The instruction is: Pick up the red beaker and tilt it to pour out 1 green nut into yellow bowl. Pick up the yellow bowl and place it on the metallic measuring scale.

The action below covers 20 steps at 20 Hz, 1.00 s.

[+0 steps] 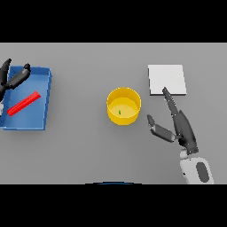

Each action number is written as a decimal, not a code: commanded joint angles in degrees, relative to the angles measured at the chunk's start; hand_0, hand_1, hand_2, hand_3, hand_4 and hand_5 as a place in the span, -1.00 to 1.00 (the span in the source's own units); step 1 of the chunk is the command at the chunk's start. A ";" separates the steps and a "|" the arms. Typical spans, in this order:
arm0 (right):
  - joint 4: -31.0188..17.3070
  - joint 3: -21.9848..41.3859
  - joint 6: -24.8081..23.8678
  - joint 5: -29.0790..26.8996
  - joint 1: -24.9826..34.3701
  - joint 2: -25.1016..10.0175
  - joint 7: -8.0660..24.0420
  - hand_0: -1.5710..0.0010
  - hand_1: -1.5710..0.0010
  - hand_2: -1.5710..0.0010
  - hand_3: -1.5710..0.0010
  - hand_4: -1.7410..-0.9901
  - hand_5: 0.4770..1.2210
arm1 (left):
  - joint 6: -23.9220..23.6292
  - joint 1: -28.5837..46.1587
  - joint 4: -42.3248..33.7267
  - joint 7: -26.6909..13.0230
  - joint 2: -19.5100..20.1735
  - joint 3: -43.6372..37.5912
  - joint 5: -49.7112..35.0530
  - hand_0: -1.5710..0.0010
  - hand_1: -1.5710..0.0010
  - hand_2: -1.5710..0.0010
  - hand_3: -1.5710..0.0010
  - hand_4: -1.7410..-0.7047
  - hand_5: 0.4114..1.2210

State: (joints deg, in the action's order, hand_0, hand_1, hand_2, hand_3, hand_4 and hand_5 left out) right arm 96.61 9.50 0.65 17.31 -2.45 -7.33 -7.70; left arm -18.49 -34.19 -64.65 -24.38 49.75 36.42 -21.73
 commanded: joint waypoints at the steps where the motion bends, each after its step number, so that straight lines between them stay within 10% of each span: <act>1: -0.08 0.74 1.65 0.63 0.38 -1.48 -0.56 1.00 1.00 1.00 1.00 0.61 -0.35 | -0.43 0.20 -0.09 0.15 0.12 -0.21 -0.05 0.96 0.97 0.97 0.97 0.98 -0.32; 6: -2.31 7.70 9.08 12.94 10.97 -11.67 3.24 1.00 1.00 1.00 1.00 0.40 -0.39 | -0.32 -0.18 -0.22 0.85 -0.50 -0.70 -0.90 0.99 0.99 0.99 0.99 0.97 -0.37; 9: -4.56 13.34 12.34 20.39 16.93 -16.03 -0.44 1.00 1.00 1.00 1.00 0.35 -0.39 | 0.37 -0.25 0.03 1.30 -0.79 -0.69 -1.19 0.99 0.99 0.99 1.00 0.98 -0.37; 20: -18.35 27.31 21.83 32.89 33.45 -17.77 -5.95 1.00 1.00 1.00 1.00 0.38 -0.39 | 0.20 1.53 -1.63 2.55 0.46 -1.39 -2.19 1.00 1.00 1.00 1.00 0.97 -0.32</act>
State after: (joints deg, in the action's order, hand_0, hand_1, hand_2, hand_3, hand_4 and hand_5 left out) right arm 78.27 36.81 22.47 50.19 30.99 -25.10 -13.67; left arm -18.31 -32.65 -66.27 -21.80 50.22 35.02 -23.91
